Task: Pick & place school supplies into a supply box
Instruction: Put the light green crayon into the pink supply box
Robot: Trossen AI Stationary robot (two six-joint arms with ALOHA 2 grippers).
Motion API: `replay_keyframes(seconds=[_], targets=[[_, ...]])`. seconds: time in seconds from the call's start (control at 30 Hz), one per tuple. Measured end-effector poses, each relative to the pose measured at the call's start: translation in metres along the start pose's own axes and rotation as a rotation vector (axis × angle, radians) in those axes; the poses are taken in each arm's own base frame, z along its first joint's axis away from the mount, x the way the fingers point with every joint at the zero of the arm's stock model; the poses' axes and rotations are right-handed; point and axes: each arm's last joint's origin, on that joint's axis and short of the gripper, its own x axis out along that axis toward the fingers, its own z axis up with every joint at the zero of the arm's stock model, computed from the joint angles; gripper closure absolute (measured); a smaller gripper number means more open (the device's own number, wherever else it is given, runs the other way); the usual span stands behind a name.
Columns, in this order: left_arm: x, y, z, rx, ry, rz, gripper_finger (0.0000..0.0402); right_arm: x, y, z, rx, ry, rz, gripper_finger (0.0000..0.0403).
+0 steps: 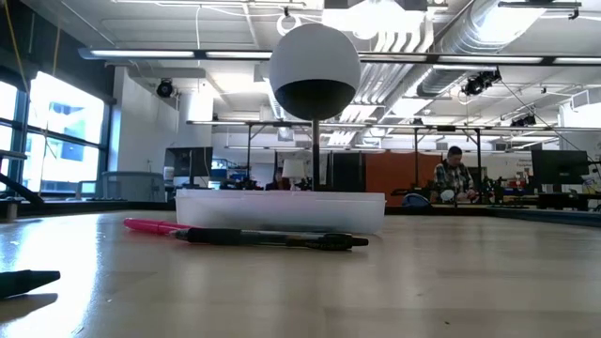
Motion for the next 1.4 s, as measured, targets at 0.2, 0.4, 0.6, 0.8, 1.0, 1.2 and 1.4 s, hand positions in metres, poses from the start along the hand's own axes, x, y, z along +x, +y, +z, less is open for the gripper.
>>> replay_keyframes(seconds=[0.2, 0.4, 0.6, 0.8, 1.0, 1.2, 1.4], targets=[[0.0, 0.0, 0.0, 0.0, -0.007, 0.01, 0.0355, -0.004, 0.0, 0.003, 0.052, 0.068, -0.034, 0.0316], [0.0, 0.001, 0.001, -0.001, -0.018, 0.026, 0.0355, 0.014, 0.0, 0.009, 0.171, 0.07, 0.015, 0.0316], [0.0, 0.0, 0.0, -0.001, -0.013, 0.017, 0.0355, 0.023, -0.011, 0.009, 0.167, 0.105, -0.034, 0.0316], [0.0, 0.0, 0.0, -0.001, -0.007, 0.009, 0.0355, 0.023, -0.012, 0.009, 0.15, 0.104, -0.047, 0.0316], [0.0, 0.001, 0.0, 0.019, -0.014, 0.02, 0.0355, 0.027, -0.017, 0.006, 0.072, 0.075, -0.104, 0.0316], [0.0, 0.0, 0.0, 0.021, -0.007, 0.01, 0.0355, 0.051, -0.014, -0.015, 0.007, 0.037, -0.188, 0.0316], [0.0, 0.0, 0.0, 0.024, -0.001, 0.001, 0.0355, 0.061, -0.015, -0.031, -0.085, -0.113, -0.207, 0.0325]])
